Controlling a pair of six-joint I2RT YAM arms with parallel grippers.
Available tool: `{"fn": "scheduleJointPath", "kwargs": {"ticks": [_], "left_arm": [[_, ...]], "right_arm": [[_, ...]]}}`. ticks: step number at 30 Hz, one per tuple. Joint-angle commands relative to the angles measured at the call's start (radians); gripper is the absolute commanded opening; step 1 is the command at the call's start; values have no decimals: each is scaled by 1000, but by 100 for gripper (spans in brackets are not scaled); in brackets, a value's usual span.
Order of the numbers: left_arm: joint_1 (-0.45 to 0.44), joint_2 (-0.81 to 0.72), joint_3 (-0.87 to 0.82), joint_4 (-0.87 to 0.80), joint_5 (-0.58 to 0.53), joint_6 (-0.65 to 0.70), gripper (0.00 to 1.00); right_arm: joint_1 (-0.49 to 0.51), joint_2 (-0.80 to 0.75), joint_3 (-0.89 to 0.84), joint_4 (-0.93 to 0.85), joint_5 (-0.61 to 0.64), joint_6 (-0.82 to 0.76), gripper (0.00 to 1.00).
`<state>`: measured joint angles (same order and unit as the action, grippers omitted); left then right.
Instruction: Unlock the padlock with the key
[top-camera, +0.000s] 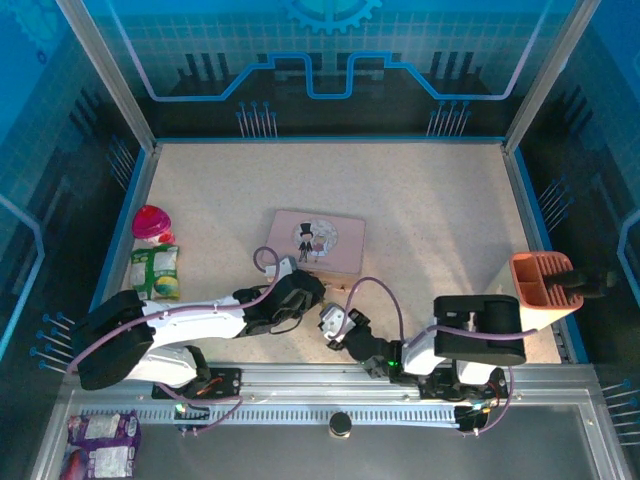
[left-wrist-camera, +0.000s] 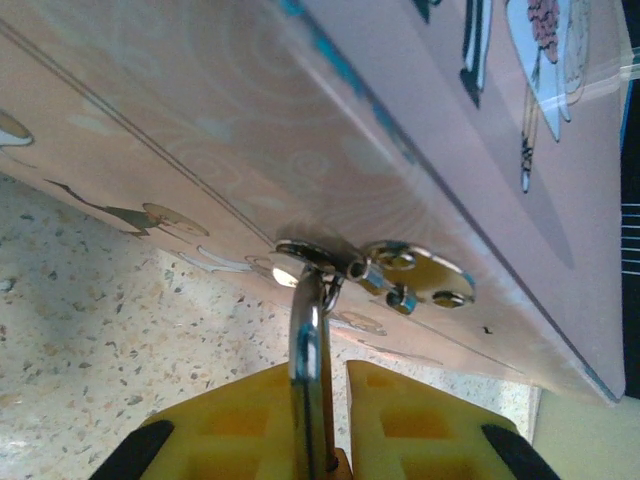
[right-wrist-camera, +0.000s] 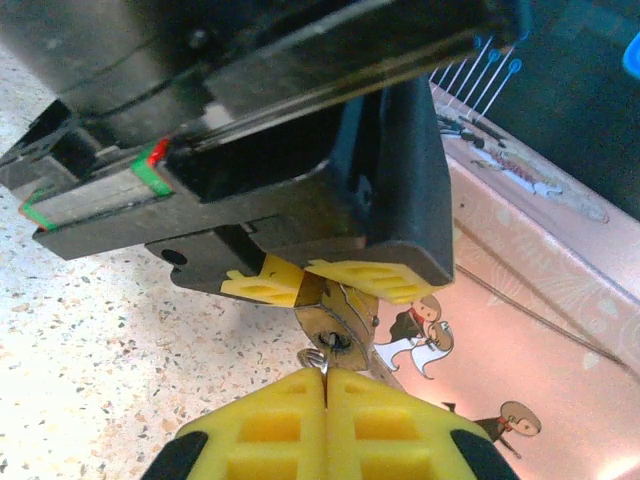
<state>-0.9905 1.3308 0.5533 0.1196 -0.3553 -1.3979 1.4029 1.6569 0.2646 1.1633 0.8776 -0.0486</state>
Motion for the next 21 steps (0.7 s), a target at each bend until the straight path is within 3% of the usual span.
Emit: {"fn": "scheduleJointPath", "kwargs": {"ticks": [1, 4, 7, 16, 21], "left_arm": [[-50, -9, 35, 95, 85, -9, 6], [-49, -12, 27, 118, 72, 5, 7], [-50, -8, 18, 139, 72, 12, 7], [-45, 16, 14, 157, 77, 29, 8], [-15, 13, 0, 157, 103, 50, 18]], "right_arm": [[-73, -95, 46, -96, -63, 221, 3], [-125, -164, 53, -232, -171, 414, 3], [-145, -200, 50, -283, -200, 519, 2], [-207, -191, -15, -198, -303, 861, 0], [-209, -145, -41, -128, -300, 918, 0]]}}
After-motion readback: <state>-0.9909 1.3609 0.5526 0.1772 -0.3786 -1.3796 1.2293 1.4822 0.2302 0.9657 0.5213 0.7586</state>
